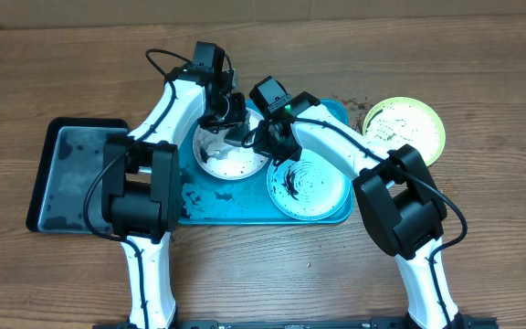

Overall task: Clean dirty plates on tray and stack at the side
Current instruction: 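Scrub the white plate with the sponge in the left gripper, then lift the sponge off the white plate and move left gripper aside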

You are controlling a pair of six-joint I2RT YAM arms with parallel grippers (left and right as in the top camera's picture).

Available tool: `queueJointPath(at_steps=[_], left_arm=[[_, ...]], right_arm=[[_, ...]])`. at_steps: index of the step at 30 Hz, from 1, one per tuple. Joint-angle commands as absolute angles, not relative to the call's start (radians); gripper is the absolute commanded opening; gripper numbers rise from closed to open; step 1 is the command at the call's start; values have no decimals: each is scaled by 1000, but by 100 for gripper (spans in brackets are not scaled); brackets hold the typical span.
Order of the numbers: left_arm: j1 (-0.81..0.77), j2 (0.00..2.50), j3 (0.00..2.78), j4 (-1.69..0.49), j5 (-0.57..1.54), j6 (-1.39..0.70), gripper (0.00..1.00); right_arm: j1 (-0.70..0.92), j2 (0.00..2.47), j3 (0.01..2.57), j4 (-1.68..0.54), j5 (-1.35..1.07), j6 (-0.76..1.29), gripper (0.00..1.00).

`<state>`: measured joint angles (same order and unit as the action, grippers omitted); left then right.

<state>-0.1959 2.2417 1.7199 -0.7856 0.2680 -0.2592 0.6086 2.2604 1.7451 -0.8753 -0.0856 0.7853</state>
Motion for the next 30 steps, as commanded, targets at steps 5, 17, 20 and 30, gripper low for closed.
queueJointPath(at_steps=[5, 17, 20, 30], left_arm=[[-189, 2261, 1737, -960, -134, -272, 4], [-191, 2151, 1738, -1133, -443, -477, 4], [-189, 2069, 1738, -1124, -370, -495, 4], [-25, 1732, 1738, -1201, -197, -495, 5]], right_arm=[[606, 2268, 1744, -888, -45, 785, 4], [606, 2268, 1744, -888, -45, 781, 4], [606, 2268, 1745, -888, -46, 776, 4], [618, 2200, 1809, -918, -53, 550, 4]])
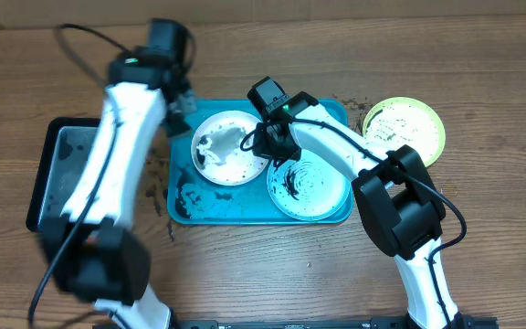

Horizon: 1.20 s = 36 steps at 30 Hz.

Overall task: Clean dirty plates on tray and stack at the side
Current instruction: 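Lift the sponge off the white plate and move left gripper aside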

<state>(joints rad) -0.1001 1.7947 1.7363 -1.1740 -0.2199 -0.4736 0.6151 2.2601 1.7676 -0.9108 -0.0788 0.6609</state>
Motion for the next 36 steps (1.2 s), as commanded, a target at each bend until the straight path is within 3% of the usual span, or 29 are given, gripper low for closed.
queueJointPath(at_steps=[1, 5, 10, 21, 36], left_arm=[[21, 1711, 1738, -1226, -190, -495, 4], [201, 1696, 1735, -1293, -52, -494, 4], [313, 1700, 1710, -1328, -32, -495, 5], [368, 1700, 1708, -1330, -33, -495, 4], [367, 1700, 1708, -1331, -32, -495, 4]], right_arm=[[623, 2183, 1821, -922, -52, 514, 4], [665, 2122, 1885, -934, -28, 312, 4], [746, 2109, 1977, -1021, 216, 176, 4], [1016, 2109, 2071, -1079, 1217, 56, 4], [1079, 2109, 2071, -1079, 1282, -211, 4]])
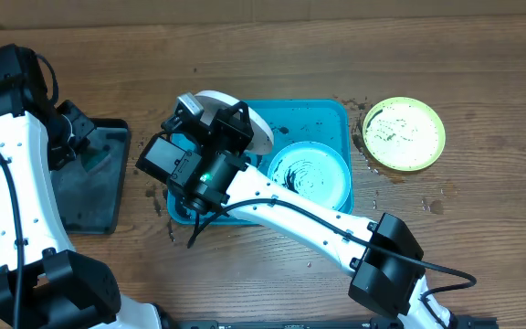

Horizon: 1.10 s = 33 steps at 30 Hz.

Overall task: Clean dirty plates on tray and stack at the side
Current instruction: 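Lift the sponge off the white plate and move left gripper aside, then lift the white plate with the right gripper and stack it on yellow plate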

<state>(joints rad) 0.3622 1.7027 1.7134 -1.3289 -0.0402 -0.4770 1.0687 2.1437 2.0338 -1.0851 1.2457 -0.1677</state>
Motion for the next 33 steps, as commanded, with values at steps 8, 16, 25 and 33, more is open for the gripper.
queueJointPath(at_steps=[8, 16, 25, 33], left_arm=[[367, 1700, 1708, -1331, -32, -495, 4], [367, 1700, 1708, -1331, -31, -495, 4], [367, 1700, 1708, -1330, -25, -495, 4], [367, 1700, 1708, -1330, -25, -495, 4]], right_arm=[[1079, 2109, 2070, -1079, 1282, -211, 4], [1079, 2109, 2070, -1079, 1282, -210, 4], [1076, 2109, 2070, -1080, 1205, -169, 4], [928, 2109, 2069, -1195, 894, 49, 4]])
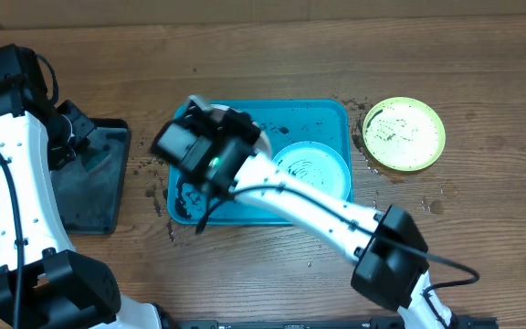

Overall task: Clean dirty plates on tray and stack at the side
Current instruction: 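Lift the white plate with the right gripper and stack it on yellow plate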

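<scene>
My right arm reaches left across the blue tray (331,114), and the right gripper (236,128) is shut on the white plate (263,138). That plate is lifted and mostly hidden under the wrist, with only white slivers showing. A light-blue plate (318,169) lies in the tray's right half, partly under the arm. A green plate (404,132) speckled with dirt sits on the table right of the tray. My left gripper (71,135) hangs at the left edge of the black tray (94,183). Whether its fingers are open or shut cannot be made out.
Dark crumbs and wet spots dot the wooden table between the two trays and around the green plate. The blue tray's floor is smeared with dark dirt at the lower left. A cardboard wall runs along the far edge.
The right wrist has shifted slightly up and right over the blue tray, covering more of the white plate. The left arm has not moved.
At first both grippers were at the dirty white plate lying flat in the blue tray. Then the left arm was off to the left, the right gripper still at the plate's rim. Later the left gripper was at the black tray and the right held the plate tilted, as now.
</scene>
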You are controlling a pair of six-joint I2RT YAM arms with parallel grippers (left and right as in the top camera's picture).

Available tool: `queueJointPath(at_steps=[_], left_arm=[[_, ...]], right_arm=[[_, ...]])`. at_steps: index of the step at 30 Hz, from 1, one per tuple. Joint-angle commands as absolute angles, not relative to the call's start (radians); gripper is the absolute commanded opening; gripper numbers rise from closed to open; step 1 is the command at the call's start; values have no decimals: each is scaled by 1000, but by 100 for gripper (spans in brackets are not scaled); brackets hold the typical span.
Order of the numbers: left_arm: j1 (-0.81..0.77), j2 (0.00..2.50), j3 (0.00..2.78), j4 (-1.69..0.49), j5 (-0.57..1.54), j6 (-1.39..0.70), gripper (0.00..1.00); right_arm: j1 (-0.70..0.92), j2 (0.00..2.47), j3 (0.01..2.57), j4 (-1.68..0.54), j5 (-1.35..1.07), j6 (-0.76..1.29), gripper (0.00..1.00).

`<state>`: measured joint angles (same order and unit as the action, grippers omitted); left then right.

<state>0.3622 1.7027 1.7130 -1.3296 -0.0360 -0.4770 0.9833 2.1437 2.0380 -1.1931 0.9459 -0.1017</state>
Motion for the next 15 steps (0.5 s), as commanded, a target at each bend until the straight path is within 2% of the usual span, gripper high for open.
queueJointPath(at_steps=[1, 2, 3, 6, 8, 12, 15], left_arm=[[367, 1700, 1708, -1328, -25, -495, 4], [367, 1700, 1708, -1326, -25, -495, 4], [367, 1700, 1708, -1327, -25, -495, 4], [366, 1700, 1708, -1331, -25, -495, 4], [366, 1700, 1708, -1331, -25, -495, 4], [366, 1700, 1706, -1330, -25, -495, 4], [366, 1700, 1702, -1330, -25, -495, 4]], right_arm=[[917, 2109, 2069, -1178, 842, 67, 4], [891, 2110, 2069, -1167, 677, 8, 4], [874, 2109, 2069, -1186, 610, -34, 4], [794, 2096, 2070, -1220, 580, 174, 4], [714, 2086, 2070, -1216, 421, 250, 4], [472, 2072, 2070, -1220, -4, 271, 4], [297, 2072, 2069, -1256, -179, 270, 4]])
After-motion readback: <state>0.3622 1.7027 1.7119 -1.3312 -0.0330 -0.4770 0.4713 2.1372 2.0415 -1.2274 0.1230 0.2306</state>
